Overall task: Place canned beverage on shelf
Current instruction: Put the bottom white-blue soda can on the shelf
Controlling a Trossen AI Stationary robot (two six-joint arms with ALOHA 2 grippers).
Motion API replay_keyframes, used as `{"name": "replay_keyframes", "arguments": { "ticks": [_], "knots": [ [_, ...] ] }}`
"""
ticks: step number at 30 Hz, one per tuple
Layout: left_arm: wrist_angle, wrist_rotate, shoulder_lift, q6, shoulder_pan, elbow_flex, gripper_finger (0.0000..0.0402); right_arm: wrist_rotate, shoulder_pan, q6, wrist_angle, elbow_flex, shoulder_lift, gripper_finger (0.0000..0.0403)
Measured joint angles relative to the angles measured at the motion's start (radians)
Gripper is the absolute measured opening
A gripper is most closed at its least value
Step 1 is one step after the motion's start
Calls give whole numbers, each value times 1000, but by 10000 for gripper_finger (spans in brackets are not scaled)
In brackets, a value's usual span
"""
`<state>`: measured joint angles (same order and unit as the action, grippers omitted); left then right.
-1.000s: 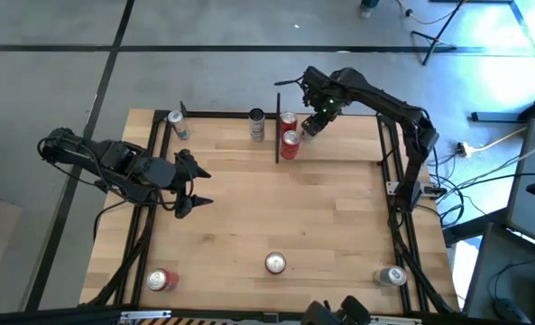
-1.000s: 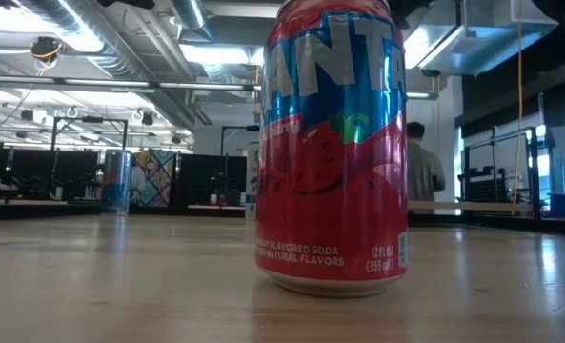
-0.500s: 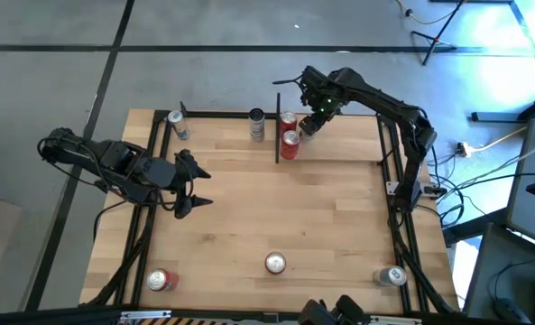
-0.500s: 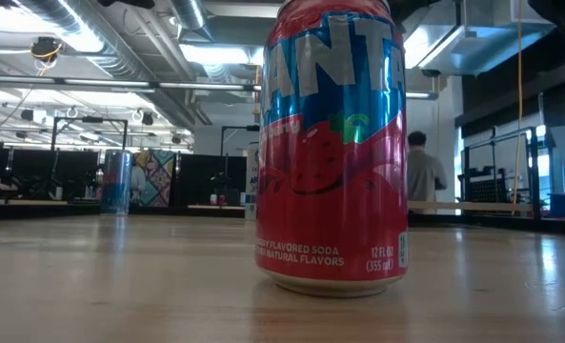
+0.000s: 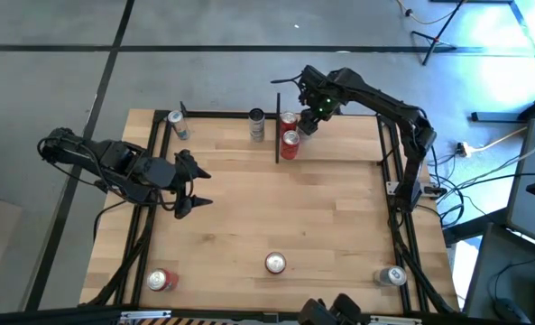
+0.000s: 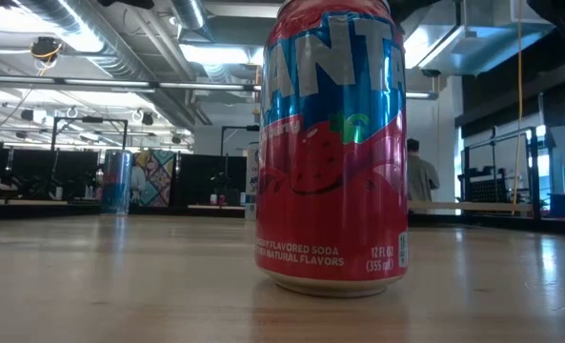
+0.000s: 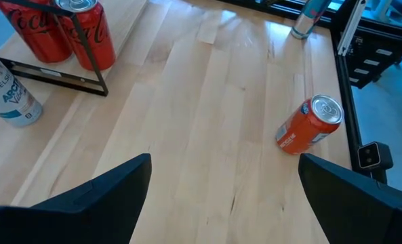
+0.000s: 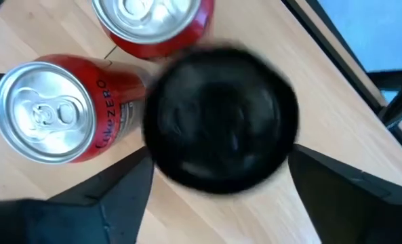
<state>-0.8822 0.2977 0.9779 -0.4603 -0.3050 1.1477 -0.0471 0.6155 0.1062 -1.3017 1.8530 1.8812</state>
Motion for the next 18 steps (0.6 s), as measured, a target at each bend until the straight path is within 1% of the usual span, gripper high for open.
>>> {"name": "replay_keyframes", "arguments": {
  "ticks": [4,7,10,18],
  "knots": [
    [0,0,0,0,0,0,362,1,-1,-20,4,7,0,344],
    [0,0,0,0,0,0,362,42,-1,-38,-4,8,0,344],
    [0,0,0,0,0,0,362,97,-1,-61,-7,8,0,336],
    [0,0,0,0,0,0,362,151,-1,-87,-21,8,0,312]
  ]
}}
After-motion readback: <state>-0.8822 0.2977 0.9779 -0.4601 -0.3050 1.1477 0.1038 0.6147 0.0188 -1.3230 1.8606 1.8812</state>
